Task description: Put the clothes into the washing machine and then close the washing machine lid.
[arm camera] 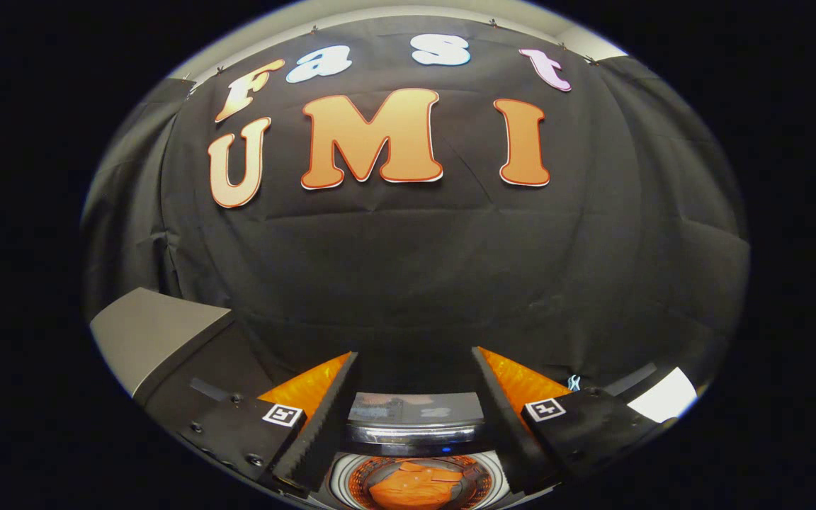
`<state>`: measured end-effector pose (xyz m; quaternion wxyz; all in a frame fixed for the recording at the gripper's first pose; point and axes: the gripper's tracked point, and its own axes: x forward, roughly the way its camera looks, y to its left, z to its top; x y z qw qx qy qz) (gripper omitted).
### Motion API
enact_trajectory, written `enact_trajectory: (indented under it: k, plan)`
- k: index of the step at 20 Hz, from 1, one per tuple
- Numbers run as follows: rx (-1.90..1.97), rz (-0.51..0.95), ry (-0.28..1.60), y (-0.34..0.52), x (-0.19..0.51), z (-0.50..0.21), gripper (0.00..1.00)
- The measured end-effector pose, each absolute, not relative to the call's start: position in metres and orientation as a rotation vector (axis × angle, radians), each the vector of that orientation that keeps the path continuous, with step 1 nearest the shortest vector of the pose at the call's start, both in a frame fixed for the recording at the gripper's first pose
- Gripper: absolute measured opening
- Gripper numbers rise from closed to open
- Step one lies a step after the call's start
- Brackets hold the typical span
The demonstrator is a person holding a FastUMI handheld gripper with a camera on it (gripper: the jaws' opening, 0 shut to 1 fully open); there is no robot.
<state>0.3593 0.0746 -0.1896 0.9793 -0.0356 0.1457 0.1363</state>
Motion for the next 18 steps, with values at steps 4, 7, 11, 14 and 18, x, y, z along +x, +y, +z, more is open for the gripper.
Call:
enact_trajectory:
  k: [4, 7, 11, 14, 18]
  plan:
    - [-0.073, 0.273, 0.297, 0.068, 0.339, -0.198, 0.98]
    - [-0.075, 0.272, 0.313, 0.063, 0.319, -0.211, 0.98]
    - [-0.093, 0.243, 0.407, 0.04, 0.285, -0.262, 0.99]
    - [-0.108, 0.235, 0.469, 0.029, 0.26, -0.295, 1.0]
    - [-0.058, 0.23, 0.451, 0.036, 0.254, -0.274, 1.0]
